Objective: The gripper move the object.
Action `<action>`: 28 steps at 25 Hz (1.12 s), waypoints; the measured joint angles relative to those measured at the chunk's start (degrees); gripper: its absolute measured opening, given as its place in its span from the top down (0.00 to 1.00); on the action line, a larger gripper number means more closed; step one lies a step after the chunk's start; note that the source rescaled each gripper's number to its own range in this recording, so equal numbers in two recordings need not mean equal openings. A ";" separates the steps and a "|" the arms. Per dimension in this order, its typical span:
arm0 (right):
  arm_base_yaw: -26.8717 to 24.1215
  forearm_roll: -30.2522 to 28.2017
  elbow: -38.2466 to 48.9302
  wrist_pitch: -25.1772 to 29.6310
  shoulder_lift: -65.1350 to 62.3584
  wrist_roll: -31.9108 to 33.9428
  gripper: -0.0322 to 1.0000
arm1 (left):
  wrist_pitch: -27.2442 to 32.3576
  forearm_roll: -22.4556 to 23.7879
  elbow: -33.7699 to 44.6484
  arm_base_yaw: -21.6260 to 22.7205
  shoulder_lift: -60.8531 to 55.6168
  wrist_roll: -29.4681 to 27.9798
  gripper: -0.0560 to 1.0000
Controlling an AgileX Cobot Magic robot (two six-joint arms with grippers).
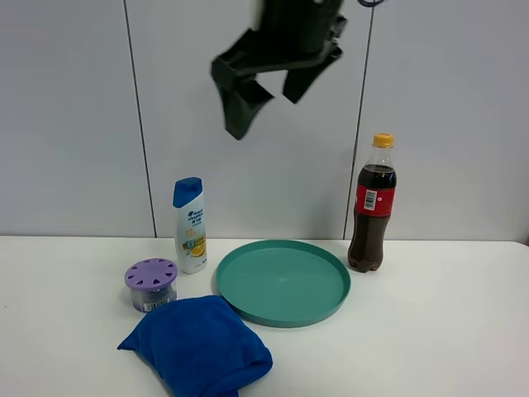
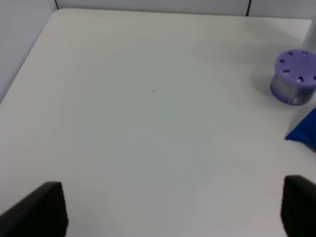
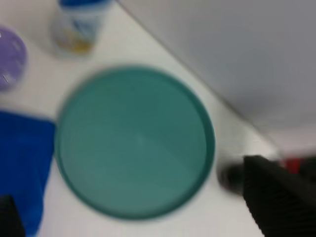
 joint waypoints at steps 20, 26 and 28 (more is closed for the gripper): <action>-34.99 2.89 49.27 -0.76 -68.26 15.78 0.37 | 0.00 0.00 0.00 0.00 0.00 0.00 0.00; -43.62 7.71 56.06 1.20 -85.24 15.77 0.37 | 0.00 0.00 0.00 0.00 0.00 0.00 0.00; -45.38 7.90 58.88 1.27 -90.65 14.33 0.37 | 0.00 0.00 0.00 0.00 0.00 0.00 0.00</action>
